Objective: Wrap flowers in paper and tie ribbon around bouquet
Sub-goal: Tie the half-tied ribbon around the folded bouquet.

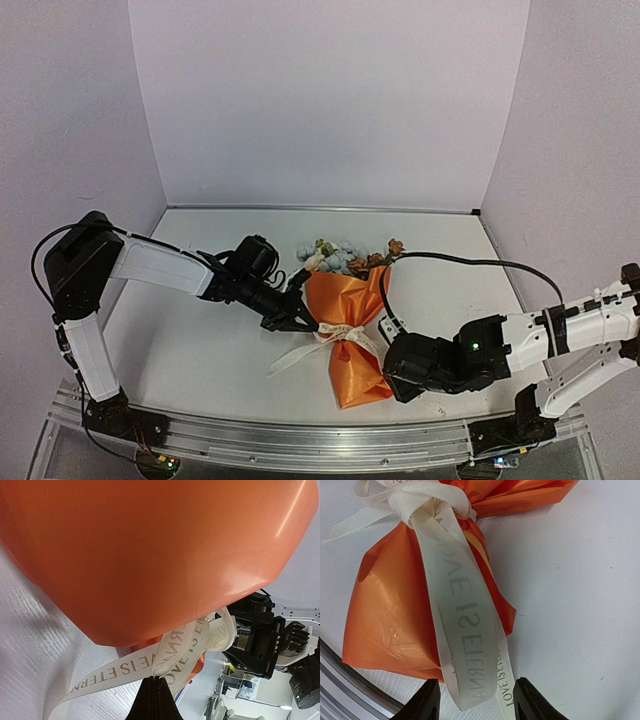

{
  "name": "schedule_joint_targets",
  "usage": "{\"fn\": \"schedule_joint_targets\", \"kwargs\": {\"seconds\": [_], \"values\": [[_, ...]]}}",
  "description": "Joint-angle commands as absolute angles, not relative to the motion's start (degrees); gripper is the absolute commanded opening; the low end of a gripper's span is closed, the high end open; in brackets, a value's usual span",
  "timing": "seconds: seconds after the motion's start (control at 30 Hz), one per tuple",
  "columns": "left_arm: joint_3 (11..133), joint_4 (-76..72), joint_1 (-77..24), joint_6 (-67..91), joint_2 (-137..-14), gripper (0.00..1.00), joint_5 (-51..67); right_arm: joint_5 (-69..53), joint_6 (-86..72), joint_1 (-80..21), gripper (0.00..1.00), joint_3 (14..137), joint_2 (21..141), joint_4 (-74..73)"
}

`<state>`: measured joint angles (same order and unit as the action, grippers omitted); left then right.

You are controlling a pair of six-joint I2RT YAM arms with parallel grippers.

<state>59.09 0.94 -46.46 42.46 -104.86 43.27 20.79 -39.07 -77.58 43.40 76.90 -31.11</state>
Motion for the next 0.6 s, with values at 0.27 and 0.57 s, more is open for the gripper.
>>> {"fn": "schedule_joint_targets", "kwargs": {"seconds": [0.27, 0.57], "values": [[57.9, -2.0, -46.6, 43.0, -102.7, 0.0, 42.8, 24.3, -42.7, -78.1, 0.41, 44.1, 78.9, -31.4], [56.7, -2.5, -46.6, 43.5, -102.2, 0.0, 42.4, 26.3, -42.3, -77.5, 0.3, 44.5, 80.5, -31.6]]}}
